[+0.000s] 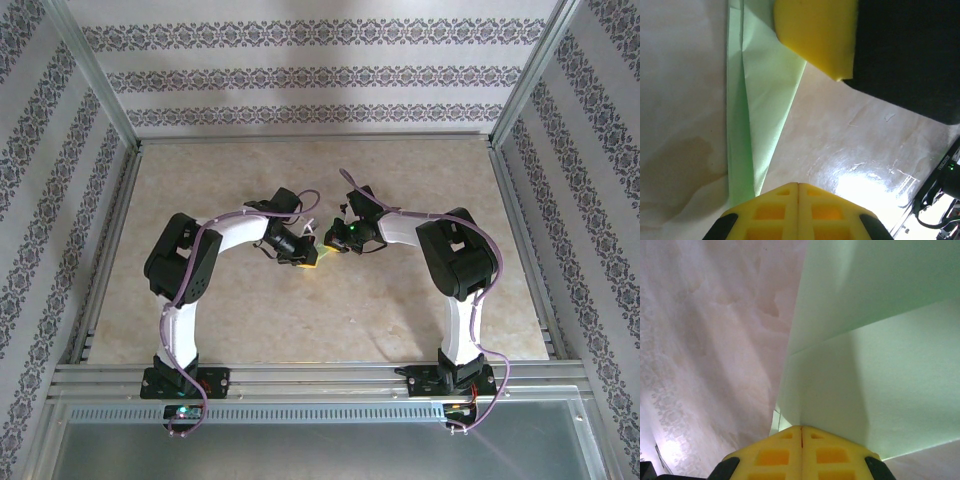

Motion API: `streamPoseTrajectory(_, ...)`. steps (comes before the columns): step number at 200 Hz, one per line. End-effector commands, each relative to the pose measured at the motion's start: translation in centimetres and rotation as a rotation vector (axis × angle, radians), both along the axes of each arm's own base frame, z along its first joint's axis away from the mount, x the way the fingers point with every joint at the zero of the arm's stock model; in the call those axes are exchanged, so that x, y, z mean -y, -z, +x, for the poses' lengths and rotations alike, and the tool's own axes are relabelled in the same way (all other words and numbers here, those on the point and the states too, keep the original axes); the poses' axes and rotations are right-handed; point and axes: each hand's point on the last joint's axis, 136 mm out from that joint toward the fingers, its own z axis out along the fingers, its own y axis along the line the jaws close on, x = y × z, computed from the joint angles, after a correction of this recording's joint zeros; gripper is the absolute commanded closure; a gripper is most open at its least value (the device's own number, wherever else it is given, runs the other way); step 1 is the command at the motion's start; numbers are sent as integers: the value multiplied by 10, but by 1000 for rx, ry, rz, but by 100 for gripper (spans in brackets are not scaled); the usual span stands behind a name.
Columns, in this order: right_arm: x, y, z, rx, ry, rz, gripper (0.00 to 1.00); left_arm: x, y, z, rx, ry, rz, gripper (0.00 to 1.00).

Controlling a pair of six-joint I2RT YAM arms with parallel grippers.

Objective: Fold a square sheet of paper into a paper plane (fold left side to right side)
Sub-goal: Fold the wing for the fifth time at the center of the table.

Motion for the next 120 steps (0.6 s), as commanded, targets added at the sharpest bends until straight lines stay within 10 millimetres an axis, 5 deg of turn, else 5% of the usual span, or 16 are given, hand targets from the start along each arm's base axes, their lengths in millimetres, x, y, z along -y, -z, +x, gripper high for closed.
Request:
streamPoseTrajectory(1,20,49,-33,-143,-7,-153,100,-2,2,1,2,24,19,95)
streamPoseTrajectory(120,26,51,-35,-152,-41,-213,100,-8,17,9,19,6,75,95)
